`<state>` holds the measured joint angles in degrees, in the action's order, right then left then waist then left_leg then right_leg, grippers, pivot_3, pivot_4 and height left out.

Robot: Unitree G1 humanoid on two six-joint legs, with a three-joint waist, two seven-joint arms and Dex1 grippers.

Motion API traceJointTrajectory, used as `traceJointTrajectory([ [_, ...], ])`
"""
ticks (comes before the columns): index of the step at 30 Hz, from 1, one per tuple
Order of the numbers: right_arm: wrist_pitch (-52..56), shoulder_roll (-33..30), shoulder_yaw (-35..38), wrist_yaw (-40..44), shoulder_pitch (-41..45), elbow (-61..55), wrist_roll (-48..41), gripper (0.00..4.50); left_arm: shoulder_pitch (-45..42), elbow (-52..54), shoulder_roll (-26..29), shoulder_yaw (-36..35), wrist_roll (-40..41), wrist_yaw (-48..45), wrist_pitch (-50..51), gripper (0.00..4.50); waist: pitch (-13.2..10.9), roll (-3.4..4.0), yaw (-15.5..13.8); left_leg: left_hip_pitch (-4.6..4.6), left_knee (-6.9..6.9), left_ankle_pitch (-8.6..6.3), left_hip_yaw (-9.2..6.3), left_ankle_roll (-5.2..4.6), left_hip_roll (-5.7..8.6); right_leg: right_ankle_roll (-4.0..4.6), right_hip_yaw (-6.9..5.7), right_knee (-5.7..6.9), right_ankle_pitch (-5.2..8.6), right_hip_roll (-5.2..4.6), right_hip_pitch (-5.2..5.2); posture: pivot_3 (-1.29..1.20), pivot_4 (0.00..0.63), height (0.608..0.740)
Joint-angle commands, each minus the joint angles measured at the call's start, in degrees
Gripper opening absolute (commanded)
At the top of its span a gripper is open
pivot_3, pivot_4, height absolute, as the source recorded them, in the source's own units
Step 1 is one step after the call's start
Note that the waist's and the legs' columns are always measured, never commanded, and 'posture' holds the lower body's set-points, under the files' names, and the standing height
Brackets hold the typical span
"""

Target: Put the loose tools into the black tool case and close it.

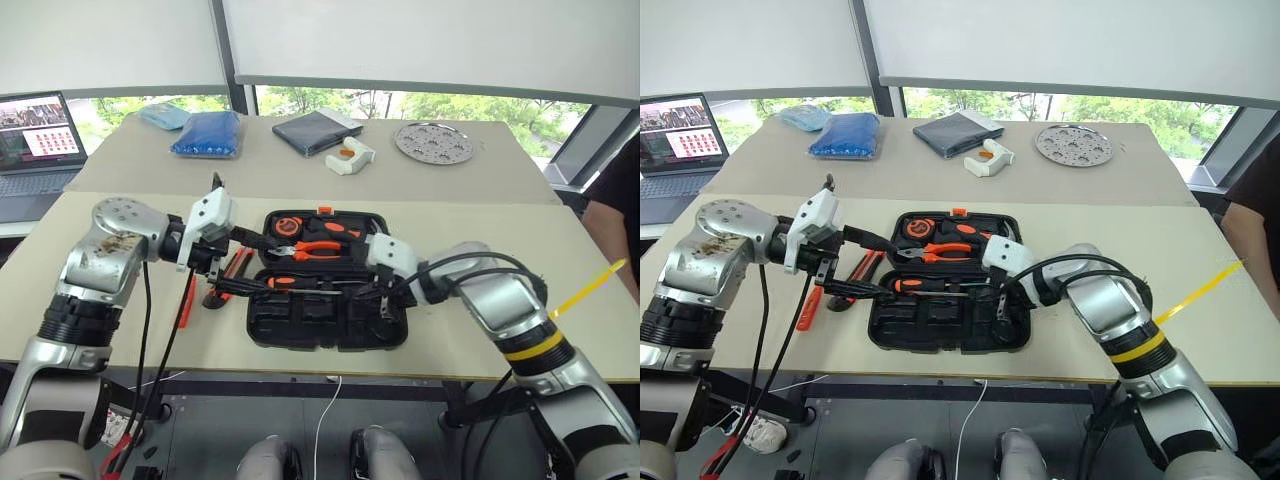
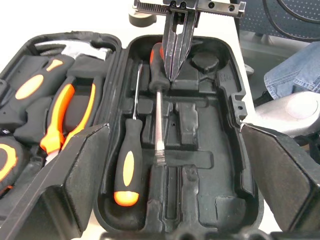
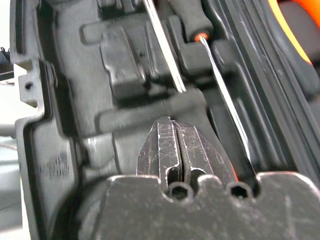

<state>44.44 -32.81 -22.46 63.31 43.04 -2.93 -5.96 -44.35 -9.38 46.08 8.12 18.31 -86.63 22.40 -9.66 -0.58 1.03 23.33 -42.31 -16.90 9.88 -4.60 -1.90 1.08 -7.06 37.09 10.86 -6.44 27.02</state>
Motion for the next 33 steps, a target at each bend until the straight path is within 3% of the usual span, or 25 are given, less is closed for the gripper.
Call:
traceJointTrajectory([
  [1, 3.16, -1.29, 3.47, 1.59, 2.98, -4.26, -3.61, 0.03, -1.37, 0.56, 0.53, -0.81, 0.11, -0.35, -0.96, 4.5, 0.0, 0.0, 0.0, 0.0, 0.0, 0.0, 0.0, 0.0, 0.0, 0.0, 0.0, 0.0, 0.0, 0.0, 0.0, 0.0, 0.15, 0.718],
  [7, 3.18, -1.25, 3.18, 0.66, 4.47, -2.08, -4.44, 0.03, -1.49, 0.14, 0.2, -0.8, -0.05, -0.07, -1.29, 4.5, 0.0, 0.0, -0.02, 0.0, 0.04, 0.0, -0.02, 0.0, 0.0, 0.06, -0.02, -0.01, -0.03, 0.01, 0.0, 0.0, 0.15, 0.718],
  [16, -6.52, 0.07, -4.58, -3.38, 1.49, 6.05, 3.62, 0.03, -1.55, -0.62, -0.44, -0.59, -0.47, 0.05, -2.07, 4.5, 0.01, -0.02, 0.03, -0.03, 0.05, 0.0, 0.0, 0.0, 0.0, 0.01, -0.01, 0.0, 0.0, 0.01, 0.0, 0.0, 0.15, 0.718],
  [22, -6.52, -0.08, -4.59, -2.29, -0.14, 3.5, 3.7, 0.03, 0.13, 0.01, -0.18, -0.94, -0.59, 0.85, -1.86, 4.5, 0.09, -0.12, 0.01, -0.13, 0.04, 0.01, 0.0, 0.02, -0.01, 0.0, 0.0, 0.01, 0.01, 0.0, -0.08, 0.0, 0.15, 0.718],
  [30, 0.72, 1.35, 12.82, -2.22, 1.55, -7.4, -11.48, 0.03, 12.91, 6.05, 3.52, -9.67, 0.5, 12.19, 3.18, 4.5, 0.08, -0.15, 0.43, -0.02, 0.11, 0.02, -0.01, 0.04, -0.05, 0.37, 0.0, 0.01, -0.17, 0.03, 0.06, 0.0, 0.15, 0.718],
  [33, 3.54, -2.61, 19.02, 1.15, -0.37, -14.07, -18.96, 0.73, 29.76, 15.26, 6.3, -24.03, 3.01, 18.48, 11.98, 4.5, 0.07, -0.15, 1.05, -0.07, 0.3, 0.02, -0.04, 0.04, -0.05, 0.41, 0.04, -0.08, -0.19, -0.02, 0.08, 0.0, 0.15, 0.718],
])
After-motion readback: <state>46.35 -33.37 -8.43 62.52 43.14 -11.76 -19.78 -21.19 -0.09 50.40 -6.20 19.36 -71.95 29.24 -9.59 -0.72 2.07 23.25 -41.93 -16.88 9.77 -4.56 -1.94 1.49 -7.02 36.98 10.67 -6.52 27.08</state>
